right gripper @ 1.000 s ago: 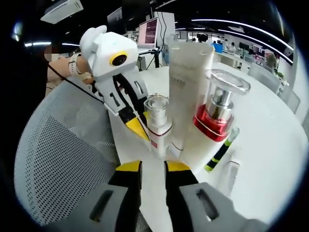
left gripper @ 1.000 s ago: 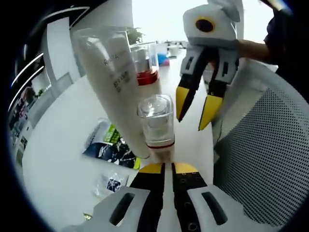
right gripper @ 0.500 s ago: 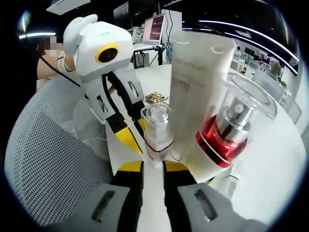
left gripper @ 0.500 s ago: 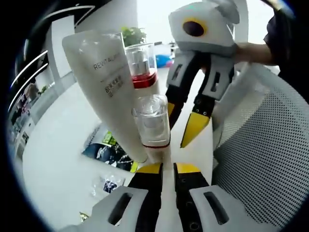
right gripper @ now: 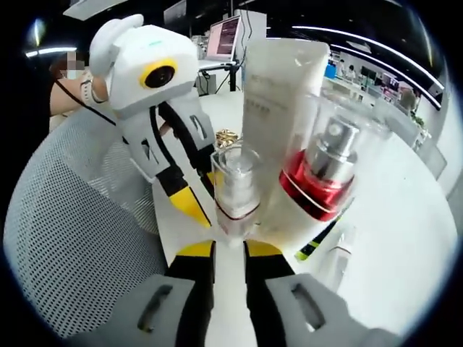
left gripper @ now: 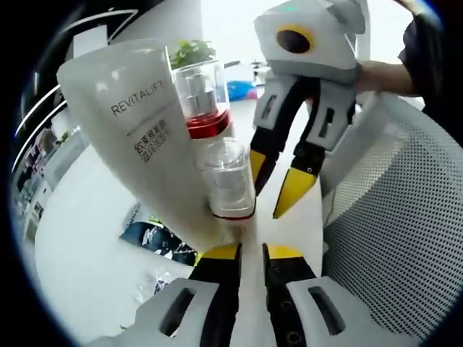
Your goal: Arrange the skincare products in the storage area until every visible bottle or jar stands upright without overlapping.
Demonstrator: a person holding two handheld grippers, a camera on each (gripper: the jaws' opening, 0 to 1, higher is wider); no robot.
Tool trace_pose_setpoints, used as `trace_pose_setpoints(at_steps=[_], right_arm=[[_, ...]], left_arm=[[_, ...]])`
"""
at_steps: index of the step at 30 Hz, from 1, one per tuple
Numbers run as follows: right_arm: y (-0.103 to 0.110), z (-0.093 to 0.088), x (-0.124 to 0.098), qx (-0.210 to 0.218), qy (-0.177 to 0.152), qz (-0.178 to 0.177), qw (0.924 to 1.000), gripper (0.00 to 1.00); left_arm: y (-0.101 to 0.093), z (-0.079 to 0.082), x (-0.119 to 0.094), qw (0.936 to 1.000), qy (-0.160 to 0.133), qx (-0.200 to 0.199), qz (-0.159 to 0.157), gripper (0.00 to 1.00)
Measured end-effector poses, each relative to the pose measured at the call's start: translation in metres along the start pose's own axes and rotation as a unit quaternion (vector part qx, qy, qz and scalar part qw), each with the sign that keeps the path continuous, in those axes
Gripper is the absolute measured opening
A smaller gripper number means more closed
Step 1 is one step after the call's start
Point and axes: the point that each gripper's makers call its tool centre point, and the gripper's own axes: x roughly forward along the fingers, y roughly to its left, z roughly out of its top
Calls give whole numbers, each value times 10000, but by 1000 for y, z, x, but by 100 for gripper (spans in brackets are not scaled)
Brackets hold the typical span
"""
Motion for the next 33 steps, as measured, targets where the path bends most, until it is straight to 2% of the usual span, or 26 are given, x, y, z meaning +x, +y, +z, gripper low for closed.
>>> trace_pose_setpoints(at_steps=[13, 21, 30, 33], right_arm=[[8, 3, 4, -38, 2, 153, 9999, 14], [5, 3, 2, -100, 30, 93, 9999, 14], [3, 6, -14, 14, -60, -23, 10000, 16], [5, 6, -23, 54, -78, -60, 9999, 17]], left_arm=[[1, 0, -2, 10000, 3, -34, 53, 11], [1, -1, -3, 10000, 11, -45, 60, 11], [8, -3, -18, 9994, 45, -134, 323, 12], [17, -7, -28, 9975, 135, -300, 625, 13]])
